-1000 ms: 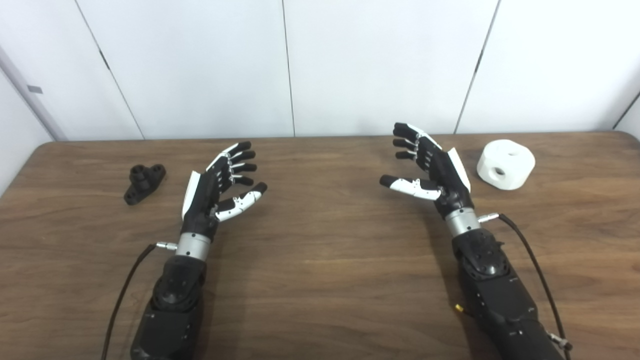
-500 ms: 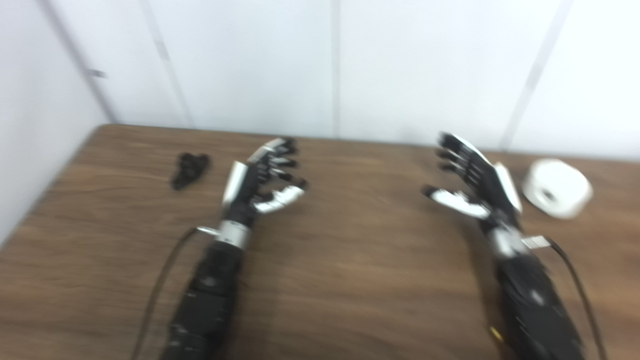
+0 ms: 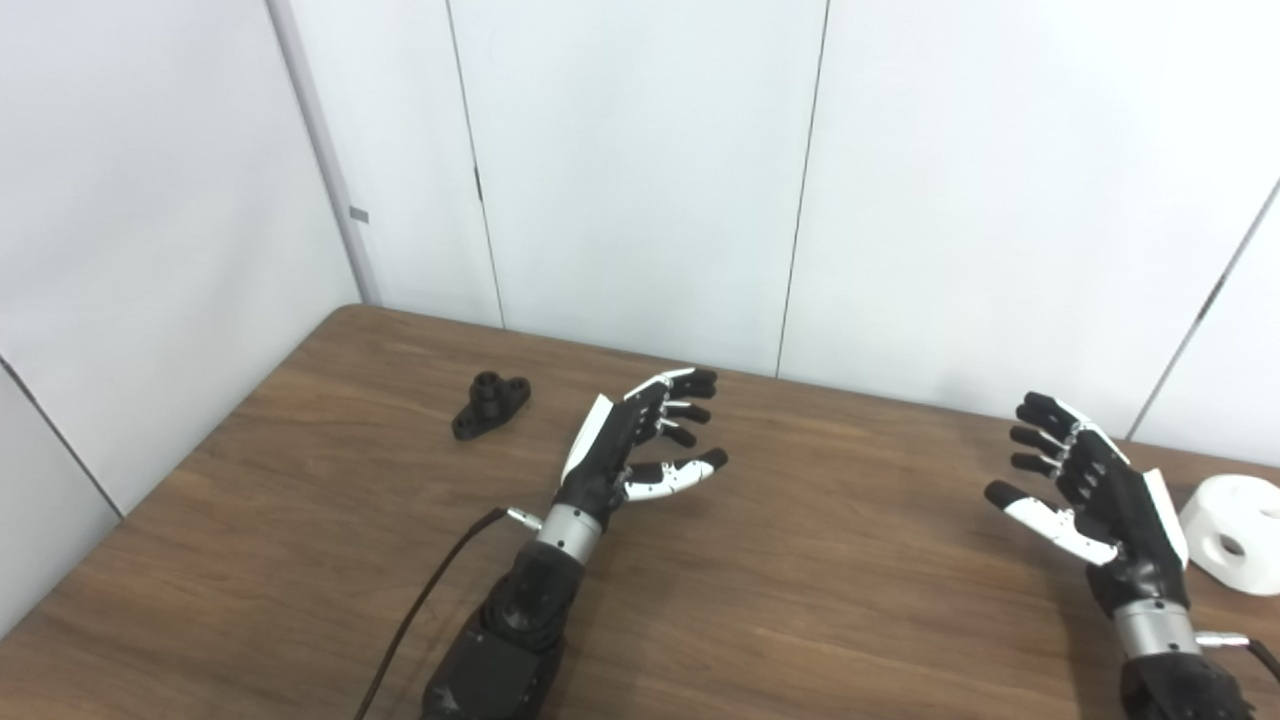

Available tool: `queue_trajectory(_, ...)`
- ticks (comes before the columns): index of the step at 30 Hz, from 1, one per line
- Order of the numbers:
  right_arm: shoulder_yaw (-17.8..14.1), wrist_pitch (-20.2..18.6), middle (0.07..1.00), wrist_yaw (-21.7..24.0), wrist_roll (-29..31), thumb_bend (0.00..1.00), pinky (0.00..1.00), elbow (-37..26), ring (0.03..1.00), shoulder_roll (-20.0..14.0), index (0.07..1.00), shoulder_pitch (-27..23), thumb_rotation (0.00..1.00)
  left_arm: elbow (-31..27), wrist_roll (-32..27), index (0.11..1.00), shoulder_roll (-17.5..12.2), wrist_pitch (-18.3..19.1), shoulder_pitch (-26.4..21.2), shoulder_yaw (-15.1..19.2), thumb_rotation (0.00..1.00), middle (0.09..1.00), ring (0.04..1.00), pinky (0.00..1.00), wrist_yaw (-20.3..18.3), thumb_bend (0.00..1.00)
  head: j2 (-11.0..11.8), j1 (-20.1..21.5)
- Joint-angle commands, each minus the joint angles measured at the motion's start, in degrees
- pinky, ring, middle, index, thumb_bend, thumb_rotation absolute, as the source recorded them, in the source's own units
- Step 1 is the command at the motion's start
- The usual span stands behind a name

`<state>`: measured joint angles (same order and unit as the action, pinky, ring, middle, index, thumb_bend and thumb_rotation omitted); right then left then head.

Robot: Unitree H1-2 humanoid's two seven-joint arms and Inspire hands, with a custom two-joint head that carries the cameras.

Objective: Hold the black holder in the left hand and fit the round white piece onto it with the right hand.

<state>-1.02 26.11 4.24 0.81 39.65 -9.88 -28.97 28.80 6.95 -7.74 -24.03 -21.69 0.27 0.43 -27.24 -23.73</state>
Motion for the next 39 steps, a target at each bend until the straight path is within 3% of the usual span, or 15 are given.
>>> queue_trajectory(1, -0.6, 0.8, 0.815, 0.5, 0.4, 0.83, 0.72, 4.7, 0.786, 0.1, 0.798, 5.9, 0.34, 2.7, 0.1, 0.779, 1.5, -1.8, 2.1, -0.7, 0.0, 0.78, 0.71, 0.6, 1.0, 0.63, 0.0, 0.0)
queue_trajectory(4, -1.0, 0.8, 0.814, 0.9, 0.3, 0.82, 0.71, 4.8, 0.78, -0.1, 0.799, 6.0, 0.33, 1.5, 1.5, 0.758, 0.7, -1.3, 2.2, -0.9, 0.0, 0.748, 0.662, 0.56, 1.5, 0.63, 0.0, -0.1)
queue_trajectory(7, -1.4, 0.8, 0.81, 1.0, 0.3, 0.83, 0.7, 5.0, 0.775, -0.4, 0.795, 6.0, 0.33, -1.1, 3.2, 0.727, -0.6, -0.7, 2.4, -1.2, 0.0, 0.627, 0.534, 0.44, 1.8, 0.63, -0.2, -0.4)
queue_trajectory(8, -1.3, 0.8, 0.808, 0.6, -0.1, 0.83, 0.7, 4.8, 0.772, -0.6, 0.795, 6.0, 0.32, -2.0, 2.8, 0.715, -1.1, -0.6, 2.5, -1.2, 0.0, 0.548, 0.499, 0.4, 1.3, 0.57, -0.2, -0.5)
queue_trajectory(11, -1.3, 0.8, 0.806, 0.4, -0.4, 0.81, 0.69, 4.7, 0.767, -0.9, 0.799, 6.0, 0.32, -4.4, 2.3, 0.692, -2.2, 0.5, 2.7, -1.2, 0.0, 0.499, 0.516, 0.44, 0.2, 0.54, -0.2, -0.7)
queue_trajectory(16, -1.8, 0.8, 0.805, 1.2, 0.3, 0.79, 0.69, 4.8, 0.762, -0.9, 0.8, 5.9, 0.3, -9.8, 4.5, 0.679, -5.4, 3.7, 3.4, -1.7, 0.0, 0.497, 0.583, 0.54, -1.3, 0.53, -0.2, -1.0)
queue_trajectory(21, -1.9, 0.8, 0.806, 1.1, 0.2, 0.79, 0.7, 4.8, 0.762, -0.9, 0.8, 5.8, 0.28, -14.8, 6.0, 0.675, -8.3, 6.4, 4.1, -1.6, 0.0, 0.496, 0.572, 0.49, -2.3, 0.53, -0.3, -1.3)
queue_trajectory(26, -1.6, 0.8, 0.803, 1.1, -0.1, 0.79, 0.7, 5.5, 0.757, -1.3, 0.795, 5.4, 0.3, -18.8, 10.9, 0.658, -10.0, 9.4, 4.3, -1.1, 0.0, 0.496, 0.571, 0.47, -0.4, 0.54, -0.3, -1.4)
queue_trajectory(27, -1.7, 0.8, 0.802, 1.3, 0.1, 0.79, 0.7, 5.5, 0.754, -1.3, 0.795, 5.4, 0.29, -19.5, 12.0, 0.659, -10.3, 9.9, 4.3, -1.0, 0.0, 0.578, 0.586, 0.49, 0.0, 0.59, -0.3, -1.5)
queue_trajectory(29, -1.5, 0.8, 0.802, 1.1, -0.2, 0.78, 0.69, 5.5, 0.748, -1.4, 0.794, 5.3, 0.29, -20.8, 13.5, 0.657, -11.0, 10.1, 4.3, -0.6, 0.0, 0.642, 0.591, 0.5, 0.6, 0.64, -0.5, -1.8)
queue_trajectory(33, -1.4, 0.8, 0.807, 1.2, -0.3, 0.78, 0.7, 5.6, 0.751, -1.7, 0.798, 5.1, 0.31, -22.1, 14.4, 0.644, -11.9, 10.1, 4.2, 0.7, 0.0, 0.626, 0.54, 0.45, 1.7, 0.64, -0.4, -2.4)
queue_trajectory(39, -1.9, 0.8, 0.808, 2.2, 0.4, 0.78, 0.68, 6.6, 0.741, -1.5, 0.794, 4.3, 0.3, -26.1, 18.2, 0.669, -12.6, 13.1, 4.6, 3.3, 0.0, 0.673, 0.643, 0.55, 4.3, 0.67, -0.3, -2.7)
